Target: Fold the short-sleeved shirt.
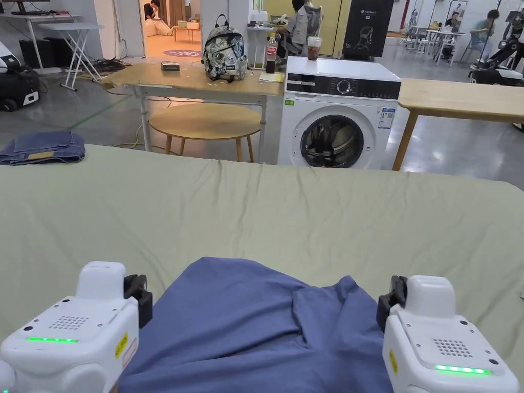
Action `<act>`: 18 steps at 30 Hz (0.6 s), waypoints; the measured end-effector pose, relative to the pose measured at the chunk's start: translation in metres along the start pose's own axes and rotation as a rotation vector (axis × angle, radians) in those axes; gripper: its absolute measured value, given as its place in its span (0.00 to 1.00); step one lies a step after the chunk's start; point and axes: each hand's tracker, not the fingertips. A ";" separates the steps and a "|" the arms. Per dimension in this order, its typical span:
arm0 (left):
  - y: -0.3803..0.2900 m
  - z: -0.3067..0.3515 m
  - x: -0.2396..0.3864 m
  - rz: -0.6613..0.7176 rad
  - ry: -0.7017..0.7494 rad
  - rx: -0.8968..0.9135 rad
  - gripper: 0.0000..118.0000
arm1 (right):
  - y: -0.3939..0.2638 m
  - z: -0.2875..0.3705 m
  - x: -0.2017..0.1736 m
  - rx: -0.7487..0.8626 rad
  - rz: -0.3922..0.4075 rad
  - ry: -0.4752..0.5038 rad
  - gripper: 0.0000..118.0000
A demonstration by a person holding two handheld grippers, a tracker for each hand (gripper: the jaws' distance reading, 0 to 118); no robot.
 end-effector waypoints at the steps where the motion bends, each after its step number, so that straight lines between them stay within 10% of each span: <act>1: -0.001 0.003 0.007 -0.004 -0.012 0.003 0.00 | 0.001 -0.001 -0.004 0.004 0.000 0.013 0.01; 18: 0.041 -0.185 -0.022 0.074 -0.166 -0.379 0.00 | -0.034 -0.049 0.010 -0.202 -0.020 0.038 0.00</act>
